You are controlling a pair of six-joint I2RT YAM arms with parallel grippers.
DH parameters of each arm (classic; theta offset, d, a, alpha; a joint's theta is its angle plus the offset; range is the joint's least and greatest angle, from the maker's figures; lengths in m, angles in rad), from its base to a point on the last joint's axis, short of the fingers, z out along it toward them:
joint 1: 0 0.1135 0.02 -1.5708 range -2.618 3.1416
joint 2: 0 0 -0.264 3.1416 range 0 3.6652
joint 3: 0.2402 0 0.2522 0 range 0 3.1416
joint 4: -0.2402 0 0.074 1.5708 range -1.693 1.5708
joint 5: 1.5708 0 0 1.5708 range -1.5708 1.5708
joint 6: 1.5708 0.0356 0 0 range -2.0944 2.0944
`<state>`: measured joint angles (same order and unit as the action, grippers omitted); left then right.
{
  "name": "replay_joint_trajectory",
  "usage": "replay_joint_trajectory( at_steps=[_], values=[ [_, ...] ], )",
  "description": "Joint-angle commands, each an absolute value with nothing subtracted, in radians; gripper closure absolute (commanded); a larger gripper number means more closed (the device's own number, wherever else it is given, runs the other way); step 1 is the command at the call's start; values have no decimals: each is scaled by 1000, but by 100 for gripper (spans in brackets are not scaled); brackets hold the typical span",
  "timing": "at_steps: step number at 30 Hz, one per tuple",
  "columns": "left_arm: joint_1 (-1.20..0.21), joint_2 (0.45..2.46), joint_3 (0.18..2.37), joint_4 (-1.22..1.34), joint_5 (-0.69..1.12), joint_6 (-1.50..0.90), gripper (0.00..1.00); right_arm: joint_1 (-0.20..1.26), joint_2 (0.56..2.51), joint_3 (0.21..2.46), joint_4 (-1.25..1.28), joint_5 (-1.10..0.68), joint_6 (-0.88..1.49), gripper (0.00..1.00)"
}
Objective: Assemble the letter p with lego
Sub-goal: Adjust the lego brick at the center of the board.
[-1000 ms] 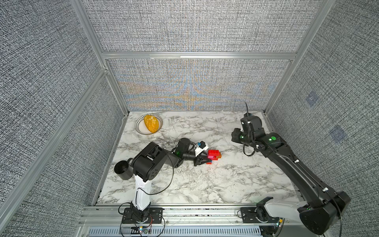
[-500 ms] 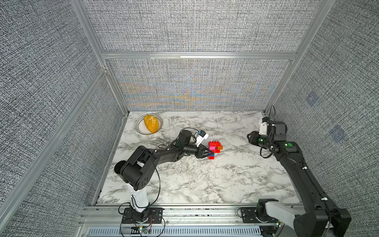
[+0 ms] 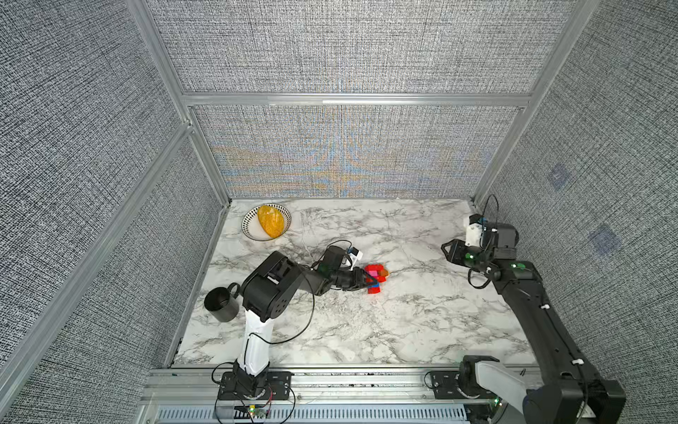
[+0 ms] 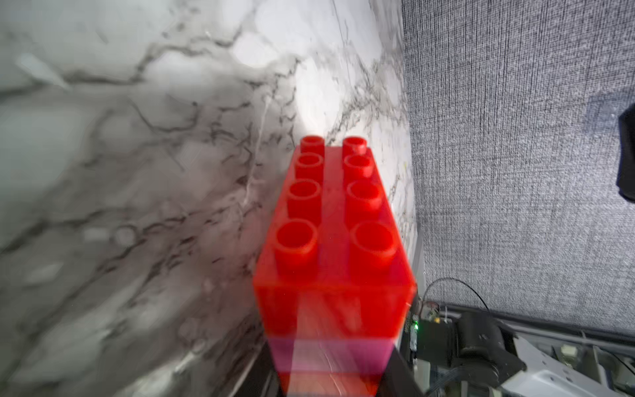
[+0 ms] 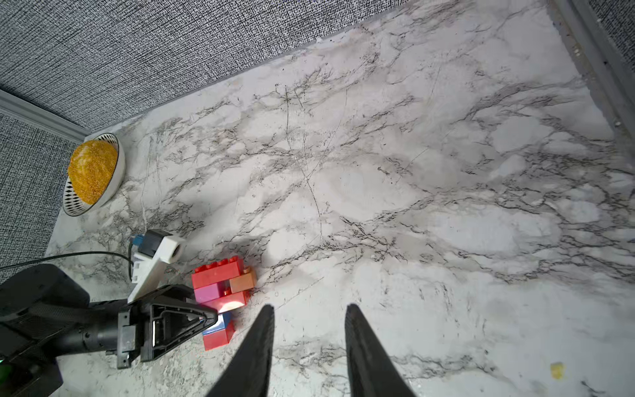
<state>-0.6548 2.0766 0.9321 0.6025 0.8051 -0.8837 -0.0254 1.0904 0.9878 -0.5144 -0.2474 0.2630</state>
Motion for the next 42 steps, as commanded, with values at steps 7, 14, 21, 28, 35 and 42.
replay_joint_trajectory(
  at_steps=[7,14,21,28,35,42],
  values=[
    [-657,2100,929,570,781,-920,92,-25,1069,981,-499,-250,246,61],
    [-651,2023,974,269,756,-767,0,-25,1063,982,-504,-251,244,60],
    [-640,1930,1086,-157,605,-551,0,-25,1050,979,-506,-253,240,60],
    [-624,1801,1100,-295,450,-446,0,-25,1034,965,-493,-246,232,59],
    [-590,1382,950,-245,-82,-199,0,-25,961,862,-322,-52,221,55],
    [-450,975,603,162,-470,12,0,-18,838,482,233,10,214,51]
  ],
)
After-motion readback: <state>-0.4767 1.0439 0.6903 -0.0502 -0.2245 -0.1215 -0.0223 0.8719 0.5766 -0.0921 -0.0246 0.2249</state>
